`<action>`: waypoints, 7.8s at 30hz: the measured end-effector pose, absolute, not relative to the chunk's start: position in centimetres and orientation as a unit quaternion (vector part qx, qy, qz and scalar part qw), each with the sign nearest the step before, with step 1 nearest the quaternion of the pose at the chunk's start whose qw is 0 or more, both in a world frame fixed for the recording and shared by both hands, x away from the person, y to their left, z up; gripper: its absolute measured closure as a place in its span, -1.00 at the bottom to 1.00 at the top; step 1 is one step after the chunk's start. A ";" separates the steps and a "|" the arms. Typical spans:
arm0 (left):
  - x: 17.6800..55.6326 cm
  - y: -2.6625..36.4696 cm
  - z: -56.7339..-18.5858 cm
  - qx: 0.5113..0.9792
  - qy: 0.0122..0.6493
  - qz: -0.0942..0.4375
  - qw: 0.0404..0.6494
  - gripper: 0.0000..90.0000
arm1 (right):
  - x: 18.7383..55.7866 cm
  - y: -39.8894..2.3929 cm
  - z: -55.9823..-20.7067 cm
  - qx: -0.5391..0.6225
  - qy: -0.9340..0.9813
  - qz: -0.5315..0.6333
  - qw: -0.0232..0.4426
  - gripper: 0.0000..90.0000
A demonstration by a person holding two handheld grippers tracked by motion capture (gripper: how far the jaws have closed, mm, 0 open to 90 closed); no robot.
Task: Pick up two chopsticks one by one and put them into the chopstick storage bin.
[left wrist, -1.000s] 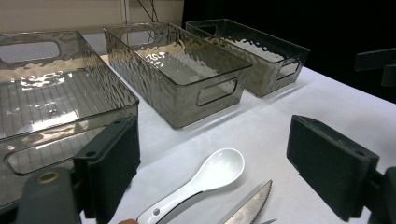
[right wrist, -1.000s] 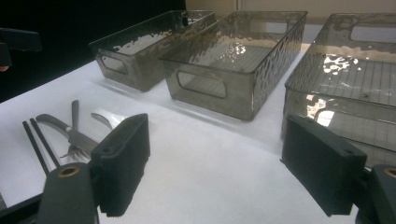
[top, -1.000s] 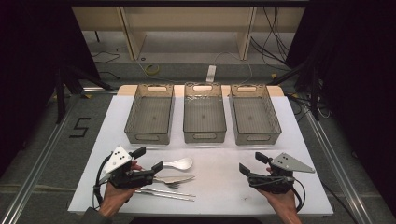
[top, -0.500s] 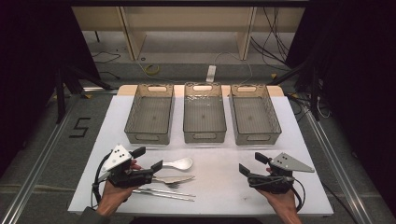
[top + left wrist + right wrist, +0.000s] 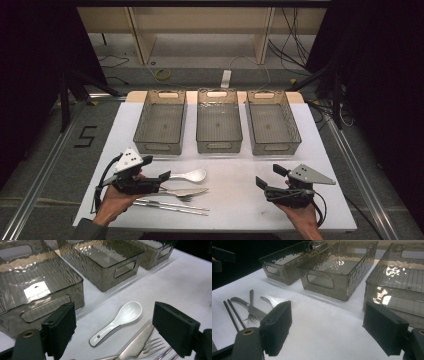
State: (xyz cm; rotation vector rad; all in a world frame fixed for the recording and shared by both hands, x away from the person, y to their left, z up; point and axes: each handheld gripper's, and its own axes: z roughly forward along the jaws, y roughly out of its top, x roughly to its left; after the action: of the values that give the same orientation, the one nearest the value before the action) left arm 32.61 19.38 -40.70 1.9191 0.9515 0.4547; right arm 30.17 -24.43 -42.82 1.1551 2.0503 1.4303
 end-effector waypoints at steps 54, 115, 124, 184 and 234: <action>31.5 16.9 -46.1 0.964 0.213 0.063 0.145 0.22 | 30.3 -24.3 -43.1 0.411 0.746 0.493 0.178 -0.46; 31.0 16.5 -45.4 0.984 0.130 0.026 0.118 0.88 | 30.5 -24.0 -43.4 0.412 0.761 0.472 0.168 -0.42; 30.7 16.5 -43.7 0.976 0.141 0.007 0.164 0.88 | 30.6 -24.0 -43.4 0.412 0.762 0.472 0.166 -0.42; 47.0 21.7 -36.6 0.762 0.486 0.204 0.375 0.88 | 30.5 -24.2 -43.4 0.411 0.756 0.483 0.161 -0.44; 49.3 22.9 -40.1 0.741 0.543 0.196 0.344 0.17 | 30.5 -24.3 -43.5 0.415 0.757 0.480 0.155 -0.43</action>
State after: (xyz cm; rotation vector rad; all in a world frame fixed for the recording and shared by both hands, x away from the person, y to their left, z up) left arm 49.34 22.92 -40.09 1.9241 1.4096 0.5093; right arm 30.55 -24.27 -43.53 1.1905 2.1684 1.3768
